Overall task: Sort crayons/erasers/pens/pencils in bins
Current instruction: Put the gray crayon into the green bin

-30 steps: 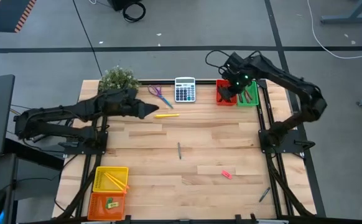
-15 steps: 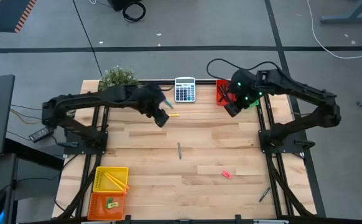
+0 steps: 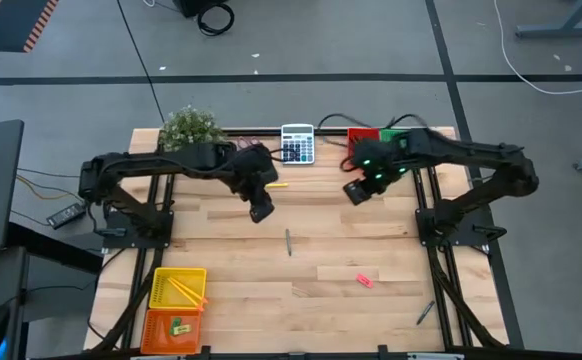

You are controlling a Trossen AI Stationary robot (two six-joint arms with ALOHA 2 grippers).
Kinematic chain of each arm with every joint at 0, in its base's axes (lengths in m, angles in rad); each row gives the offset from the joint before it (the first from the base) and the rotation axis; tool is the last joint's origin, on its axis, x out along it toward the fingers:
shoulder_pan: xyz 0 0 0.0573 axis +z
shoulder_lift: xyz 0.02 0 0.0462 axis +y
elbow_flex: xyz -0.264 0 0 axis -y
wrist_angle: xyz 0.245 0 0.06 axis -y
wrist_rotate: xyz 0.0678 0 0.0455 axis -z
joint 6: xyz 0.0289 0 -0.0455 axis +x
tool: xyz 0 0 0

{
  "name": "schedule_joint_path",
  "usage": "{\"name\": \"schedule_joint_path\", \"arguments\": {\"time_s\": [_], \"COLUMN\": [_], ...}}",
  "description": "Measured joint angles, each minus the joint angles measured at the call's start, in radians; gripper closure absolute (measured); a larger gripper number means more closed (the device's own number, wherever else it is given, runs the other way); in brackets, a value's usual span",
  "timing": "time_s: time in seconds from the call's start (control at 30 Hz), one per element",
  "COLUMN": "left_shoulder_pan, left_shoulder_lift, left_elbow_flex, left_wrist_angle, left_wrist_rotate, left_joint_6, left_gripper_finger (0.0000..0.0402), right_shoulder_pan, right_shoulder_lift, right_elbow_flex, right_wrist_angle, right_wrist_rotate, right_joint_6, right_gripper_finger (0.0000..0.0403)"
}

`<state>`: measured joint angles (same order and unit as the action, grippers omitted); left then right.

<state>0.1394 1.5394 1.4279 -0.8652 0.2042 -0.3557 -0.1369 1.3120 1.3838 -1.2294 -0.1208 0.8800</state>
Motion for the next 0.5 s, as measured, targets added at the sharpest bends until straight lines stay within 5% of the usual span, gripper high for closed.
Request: {"name": "schedule_joint_path", "arguments": {"time_s": [0.2, 0.5], "left_shoulder_pan": [0.000, -0.062], "left_shoulder_lift": [-0.060, -0.252], "left_elbow_flex": [0.025, 0.075], "left_wrist_angle": [-0.004, 0.070], "left_wrist_rotate": [-0.044, -0.350], "left_joint_6": [-0.041, -0.171], "left_gripper_finger": [0.0269, 0.0269], "right_shoulder_pan": [0.077, 0.199], "right_shoulder_lift": [0.155, 0.318], "right_elbow_flex": [0.000, 0.000], "right_wrist_angle": [0.217, 0.425], "right_wrist_rotate": [-0.123, -0.128], "right_joint_6": [0.077, 0.217], "right_gripper_finger": [0.0287, 0.0287]}}
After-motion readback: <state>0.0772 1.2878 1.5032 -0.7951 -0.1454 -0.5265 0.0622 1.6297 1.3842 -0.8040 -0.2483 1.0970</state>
